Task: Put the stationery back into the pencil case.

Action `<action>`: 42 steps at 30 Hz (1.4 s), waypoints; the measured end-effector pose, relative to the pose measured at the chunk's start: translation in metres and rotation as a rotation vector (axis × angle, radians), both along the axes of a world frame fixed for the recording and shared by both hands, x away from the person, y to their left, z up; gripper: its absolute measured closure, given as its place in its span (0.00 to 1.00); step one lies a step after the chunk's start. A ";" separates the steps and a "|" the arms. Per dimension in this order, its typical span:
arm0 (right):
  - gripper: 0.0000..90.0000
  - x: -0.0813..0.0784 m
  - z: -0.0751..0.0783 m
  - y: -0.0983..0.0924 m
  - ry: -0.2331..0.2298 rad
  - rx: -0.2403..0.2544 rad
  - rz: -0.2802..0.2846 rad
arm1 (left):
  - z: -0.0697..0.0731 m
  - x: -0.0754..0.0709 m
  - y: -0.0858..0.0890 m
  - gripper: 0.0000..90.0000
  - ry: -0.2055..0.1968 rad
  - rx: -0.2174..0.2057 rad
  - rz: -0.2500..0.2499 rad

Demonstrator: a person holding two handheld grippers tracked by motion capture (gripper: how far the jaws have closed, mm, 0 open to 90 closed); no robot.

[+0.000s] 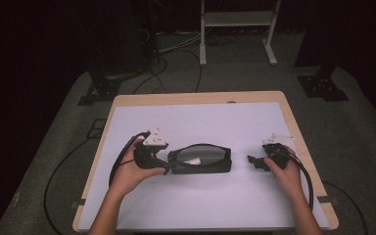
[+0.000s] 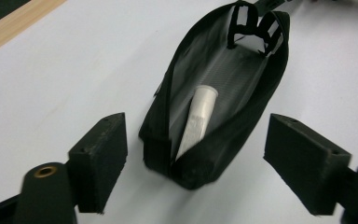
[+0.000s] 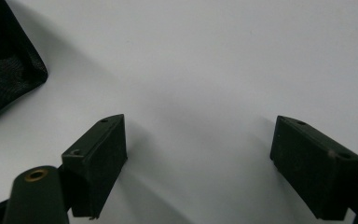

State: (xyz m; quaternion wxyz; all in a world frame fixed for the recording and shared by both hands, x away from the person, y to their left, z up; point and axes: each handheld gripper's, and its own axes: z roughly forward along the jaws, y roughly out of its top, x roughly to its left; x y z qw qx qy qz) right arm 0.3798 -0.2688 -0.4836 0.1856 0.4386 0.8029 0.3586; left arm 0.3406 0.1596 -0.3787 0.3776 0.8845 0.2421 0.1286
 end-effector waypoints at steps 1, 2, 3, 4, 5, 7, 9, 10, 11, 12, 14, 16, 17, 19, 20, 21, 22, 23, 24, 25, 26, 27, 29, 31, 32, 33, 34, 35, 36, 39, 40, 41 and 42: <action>0.19 0.000 0.000 0.000 0.000 0.000 0.000 | 0.000 0.000 0.000 0.20 0.000 0.000 0.000; 0.19 0.000 0.000 0.000 0.000 0.000 0.000 | -0.001 -0.004 0.006 0.19 -0.004 -0.002 0.020; 0.19 0.000 0.000 0.000 0.000 0.000 0.000 | -0.001 -0.006 0.009 0.19 -0.004 -0.001 0.029; 0.19 0.000 0.000 0.000 0.000 0.001 -0.001 | -0.002 -0.008 0.012 0.18 -0.006 0.003 0.039; 0.19 0.000 0.000 0.000 0.000 0.000 0.000 | -0.003 -0.010 0.015 0.17 -0.006 0.005 0.047; 0.19 0.000 0.000 0.000 0.000 0.000 0.000 | -0.007 -0.014 0.022 0.14 0.002 0.001 0.068; 0.19 0.000 0.000 0.000 0.000 0.000 0.000 | -0.008 -0.015 0.025 0.13 0.003 0.004 0.078; 0.19 0.000 0.000 0.000 0.000 0.000 0.000 | -0.010 -0.017 0.029 0.13 0.006 0.004 0.089; 0.19 0.000 0.000 0.000 0.000 0.000 0.000 | -0.013 -0.019 0.033 0.12 0.007 0.008 0.102; 0.19 0.000 0.000 0.000 0.000 0.000 0.000 | -0.016 -0.023 0.038 0.11 0.009 0.010 0.117; 0.19 0.000 0.000 0.000 0.000 0.000 0.000 | -0.020 -0.027 0.045 0.11 0.012 0.017 0.130; 0.19 0.000 0.000 0.000 0.000 0.000 0.000 | -0.023 -0.030 0.051 0.11 0.015 0.021 0.146; 0.19 0.000 0.000 0.000 0.000 0.000 0.000 | -0.023 -0.030 0.051 0.11 0.015 0.021 0.146; 0.19 0.000 0.000 0.000 0.000 0.000 0.000 | -0.028 -0.035 0.061 0.11 0.018 0.023 0.169; 0.19 0.000 0.000 0.000 0.000 0.000 0.000 | -0.028 -0.035 0.061 0.11 0.018 0.023 0.169; 0.19 0.000 0.000 0.000 -0.001 -0.001 0.001 | -0.030 -0.036 0.065 0.11 0.020 0.021 0.177; 0.19 0.000 0.000 0.000 -0.001 -0.001 0.000 | -0.034 -0.039 0.071 0.11 0.021 0.025 0.194; 0.19 0.000 0.000 0.000 -0.001 -0.001 0.000 | -0.036 -0.041 0.074 0.11 0.026 0.029 0.199; 0.19 0.000 0.000 0.000 -0.001 -0.001 0.000 | -0.038 -0.042 0.076 0.11 0.030 0.026 0.205; 0.19 0.000 0.000 0.000 -0.001 -0.002 0.000 | -0.040 -0.043 0.079 0.11 0.034 0.028 0.212; 0.19 0.000 0.000 0.000 -0.001 -0.002 0.001 | -0.043 -0.045 0.082 0.11 0.037 0.029 0.218; 0.19 0.000 0.000 0.000 -0.001 -0.002 0.001 | -0.045 -0.046 0.084 0.11 0.041 0.030 0.224; 0.19 0.000 0.000 0.000 -0.001 -0.002 0.001 | -0.050 -0.048 0.089 0.11 0.051 0.032 0.238; 0.19 0.000 0.000 0.000 -0.001 -0.002 0.001 | -0.052 -0.050 0.091 0.11 0.055 0.034 0.243; 0.19 0.000 0.000 0.000 -0.001 -0.002 0.001 | -0.056 -0.052 0.095 0.11 0.061 0.037 0.254; 0.19 0.000 0.000 0.000 -0.001 -0.002 0.001 | -0.058 -0.053 0.098 0.11 0.063 0.039 0.259; 0.19 0.000 0.000 0.000 -0.001 -0.002 0.001 | -0.060 -0.055 0.100 0.11 0.067 0.040 0.266; 0.19 0.000 0.000 0.000 -0.001 -0.002 0.001 | -0.062 -0.056 0.101 0.11 0.070 0.042 0.272; 0.19 0.000 0.000 0.000 -0.002 -0.002 0.001 | -0.064 -0.057 0.103 0.11 0.076 0.044 0.278; 0.19 0.000 0.000 0.000 -0.001 -0.002 0.001 | -0.068 -0.060 0.106 0.11 0.081 0.048 0.286; 0.19 0.000 0.000 0.000 -0.001 -0.002 0.001 | -0.069 -0.061 0.107 0.11 0.084 0.051 0.289; 0.19 0.000 0.000 0.000 -0.001 -0.002 0.001 | -0.071 -0.062 0.108 0.11 0.085 0.052 0.292; 0.19 0.000 0.000 0.000 -0.002 -0.002 0.001 | -0.073 -0.063 0.110 0.11 0.088 0.056 0.300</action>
